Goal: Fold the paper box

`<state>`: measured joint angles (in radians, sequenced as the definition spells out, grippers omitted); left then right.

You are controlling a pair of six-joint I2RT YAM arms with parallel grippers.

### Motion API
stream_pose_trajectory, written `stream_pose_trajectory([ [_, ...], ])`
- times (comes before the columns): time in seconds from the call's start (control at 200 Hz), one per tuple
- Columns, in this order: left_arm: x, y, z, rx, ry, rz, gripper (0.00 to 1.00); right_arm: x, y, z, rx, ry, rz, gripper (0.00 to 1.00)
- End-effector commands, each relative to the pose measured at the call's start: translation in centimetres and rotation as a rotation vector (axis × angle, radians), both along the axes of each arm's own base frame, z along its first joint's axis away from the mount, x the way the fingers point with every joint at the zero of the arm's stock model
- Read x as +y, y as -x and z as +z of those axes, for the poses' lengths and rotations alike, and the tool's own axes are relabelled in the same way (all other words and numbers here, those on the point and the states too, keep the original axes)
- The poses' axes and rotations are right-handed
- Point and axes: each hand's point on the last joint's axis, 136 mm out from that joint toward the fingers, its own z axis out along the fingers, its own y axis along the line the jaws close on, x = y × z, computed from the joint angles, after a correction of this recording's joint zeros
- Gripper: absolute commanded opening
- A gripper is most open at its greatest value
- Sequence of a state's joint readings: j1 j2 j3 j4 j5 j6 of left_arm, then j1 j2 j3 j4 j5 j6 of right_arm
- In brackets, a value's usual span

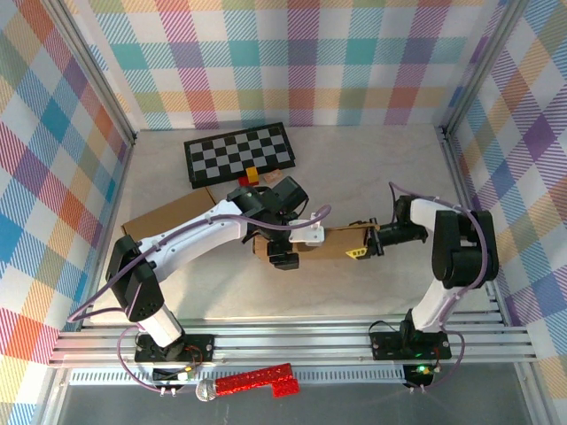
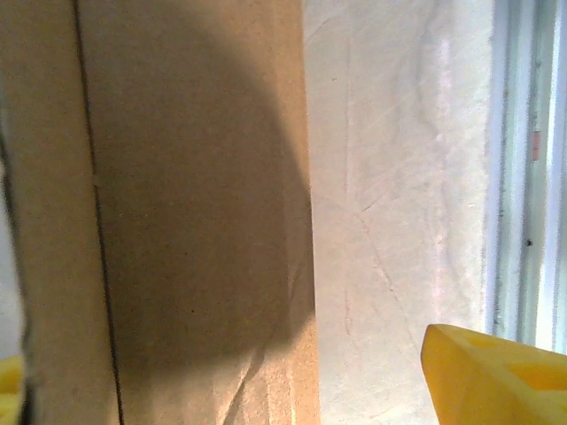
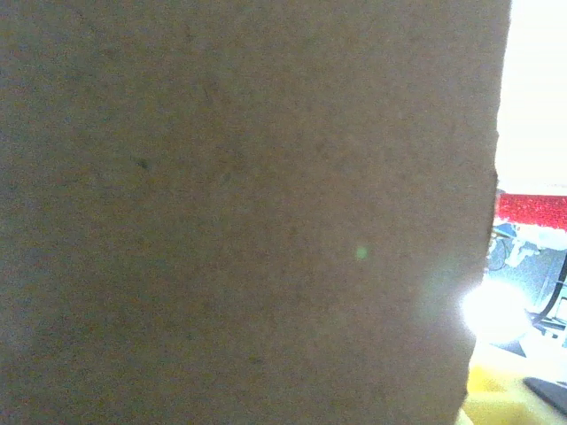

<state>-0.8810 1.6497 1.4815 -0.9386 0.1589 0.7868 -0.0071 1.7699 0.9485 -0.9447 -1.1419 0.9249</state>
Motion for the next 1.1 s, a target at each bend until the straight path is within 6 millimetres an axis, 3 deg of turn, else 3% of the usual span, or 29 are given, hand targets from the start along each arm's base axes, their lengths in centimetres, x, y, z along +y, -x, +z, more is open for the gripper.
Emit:
stream_pose_trajectory([
  [0.0, 0.3, -1.1, -0.4, -0.066, -0.014, -0.003, 0.82, 0.3, -0.8, 0.7, 0.046, -0.039, -0.010, 0.52],
  [0.285, -0.4, -5.2, -1.3, -0.073, 0.024, 0.082, 0.77, -0.2, -2.2, 0.5, 0.043, -0.023, -0.033, 0.73],
  [0.605, -0.4, -6.7, -1.3, 0.008, 0.062, 0.124, 0.71, -4.1, -5.0, 4.3, -0.119, 0.167, -0.138, 0.81],
  [0.78, -0.4, -7.1, -1.1, 0.013, 0.074, 0.139, 0.70, -8.9, -4.2, 7.2, -0.317, 0.541, -0.172, 0.80],
  [0.865, -0.4, -7.1, -1.1, 0.014, 0.073, 0.146, 0.70, -10.4, -2.5, 9.3, -0.450, 0.740, -0.192, 0.77],
  [0.955, -0.3, -7.1, -1.2, 0.017, 0.071, 0.153, 0.70, -9.5, -0.5, 10.3, -0.563, 0.847, -0.205, 0.72],
  [1.095, -0.2, -7.0, -1.4, 0.023, 0.075, 0.170, 0.70, -4.8, 0.9, 10.1, -0.688, 0.842, -0.186, 0.69],
])
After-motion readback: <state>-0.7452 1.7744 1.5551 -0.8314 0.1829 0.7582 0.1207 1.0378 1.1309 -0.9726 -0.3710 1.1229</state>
